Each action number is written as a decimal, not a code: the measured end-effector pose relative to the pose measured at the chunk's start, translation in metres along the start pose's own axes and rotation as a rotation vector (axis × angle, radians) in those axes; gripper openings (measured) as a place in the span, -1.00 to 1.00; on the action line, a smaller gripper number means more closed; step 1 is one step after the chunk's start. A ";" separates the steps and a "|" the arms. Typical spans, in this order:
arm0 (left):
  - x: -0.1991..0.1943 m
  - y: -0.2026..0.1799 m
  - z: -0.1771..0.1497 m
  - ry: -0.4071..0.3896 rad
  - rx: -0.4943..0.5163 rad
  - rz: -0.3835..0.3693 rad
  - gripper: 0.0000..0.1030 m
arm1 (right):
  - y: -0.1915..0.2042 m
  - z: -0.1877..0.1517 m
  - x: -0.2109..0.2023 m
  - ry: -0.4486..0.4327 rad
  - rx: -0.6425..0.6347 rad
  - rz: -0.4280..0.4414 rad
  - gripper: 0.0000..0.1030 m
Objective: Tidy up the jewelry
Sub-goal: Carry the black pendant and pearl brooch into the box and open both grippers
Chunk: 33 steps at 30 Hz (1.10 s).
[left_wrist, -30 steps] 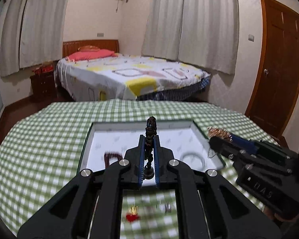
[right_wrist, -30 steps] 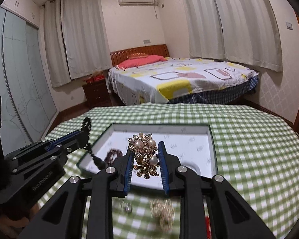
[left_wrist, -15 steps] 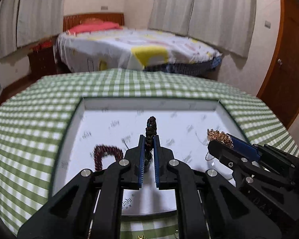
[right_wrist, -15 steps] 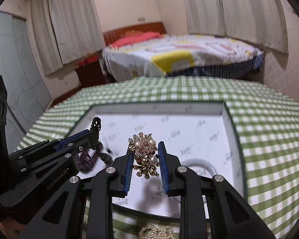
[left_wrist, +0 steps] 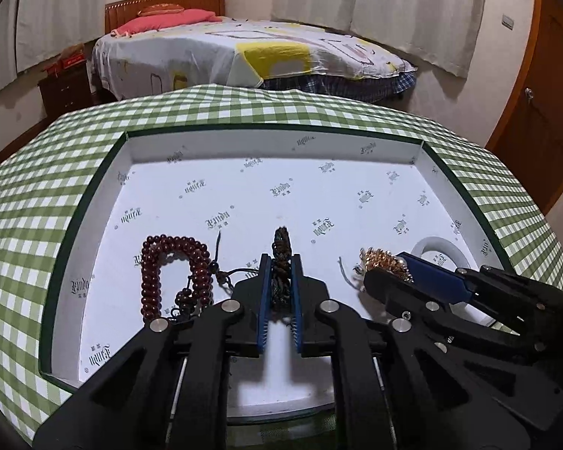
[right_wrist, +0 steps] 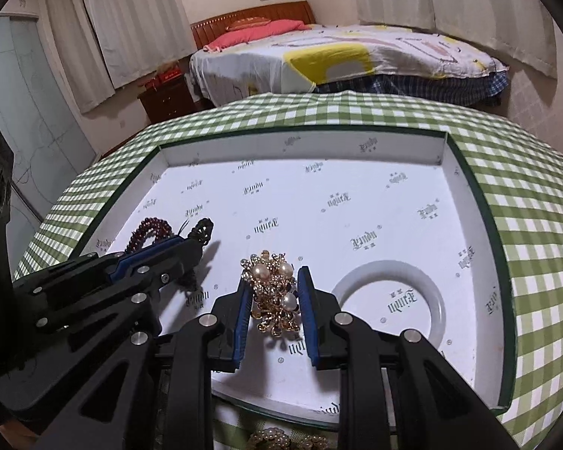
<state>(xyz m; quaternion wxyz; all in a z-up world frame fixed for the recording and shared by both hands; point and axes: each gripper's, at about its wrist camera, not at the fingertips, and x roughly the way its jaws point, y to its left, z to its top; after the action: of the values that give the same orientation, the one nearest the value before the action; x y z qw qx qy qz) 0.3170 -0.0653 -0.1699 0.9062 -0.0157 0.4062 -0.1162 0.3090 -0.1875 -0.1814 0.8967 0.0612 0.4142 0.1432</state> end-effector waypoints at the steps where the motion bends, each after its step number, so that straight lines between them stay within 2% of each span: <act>1: 0.001 0.002 0.000 0.003 -0.006 -0.002 -0.68 | -0.001 0.000 0.001 0.005 0.004 0.002 -0.51; 4: 0.001 0.008 -0.001 0.004 -0.032 -0.005 -0.48 | -0.001 -0.001 0.000 0.004 0.004 0.002 -0.50; 7: 0.001 0.013 -0.002 0.005 -0.055 -0.016 -0.37 | -0.004 -0.001 -0.001 0.004 0.015 0.004 -0.42; 11: -0.001 0.020 -0.002 -0.002 -0.083 -0.017 -0.10 | -0.007 -0.001 -0.004 -0.006 0.021 0.007 -0.35; 18: -0.008 0.023 -0.003 -0.021 -0.084 -0.017 0.06 | -0.005 -0.002 -0.010 -0.022 0.003 0.002 -0.25; 22: -0.011 0.024 -0.003 -0.032 -0.086 -0.014 0.23 | -0.005 -0.002 -0.016 -0.036 -0.002 -0.003 -0.23; 33: -0.030 0.016 -0.005 -0.076 -0.051 -0.001 0.33 | -0.003 -0.004 -0.036 -0.071 -0.011 -0.017 -0.19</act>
<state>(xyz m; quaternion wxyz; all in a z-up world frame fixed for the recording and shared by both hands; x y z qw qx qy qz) 0.2972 -0.0430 -0.1534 0.9204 -0.0432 0.3741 -0.1056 0.2844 -0.2012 -0.1584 0.9124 0.0575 0.3820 0.1355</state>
